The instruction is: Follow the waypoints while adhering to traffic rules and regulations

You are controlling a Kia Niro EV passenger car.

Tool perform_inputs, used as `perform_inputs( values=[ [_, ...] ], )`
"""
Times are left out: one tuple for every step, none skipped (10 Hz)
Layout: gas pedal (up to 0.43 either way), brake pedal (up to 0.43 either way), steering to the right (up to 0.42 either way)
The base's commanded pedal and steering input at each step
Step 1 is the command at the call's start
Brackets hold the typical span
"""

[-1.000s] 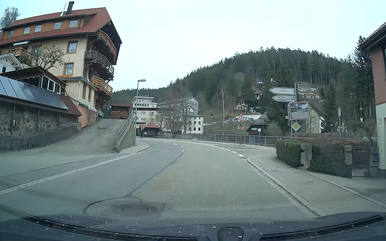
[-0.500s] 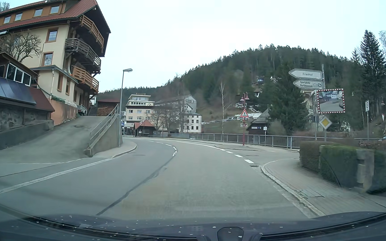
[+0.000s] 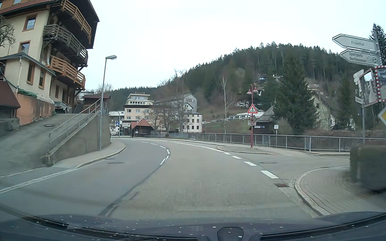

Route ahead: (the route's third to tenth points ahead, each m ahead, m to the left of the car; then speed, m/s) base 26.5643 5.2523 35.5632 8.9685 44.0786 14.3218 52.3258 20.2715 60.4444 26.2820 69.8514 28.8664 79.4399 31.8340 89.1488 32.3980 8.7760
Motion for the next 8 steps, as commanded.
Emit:
perform_inputs(
  values=[
    [0.150,0.000,-0.011],
    [0.157,0.000,-0.015],
    [0.177,0.000,-0.018],
    [0.177,0.000,-0.023],
    [0.177,0.000,-0.024],
    [0.189,0.000,-0.025],
    [0.189,0.000,-0.026],
    [0.189,0.000,-0.027]
  ],
)
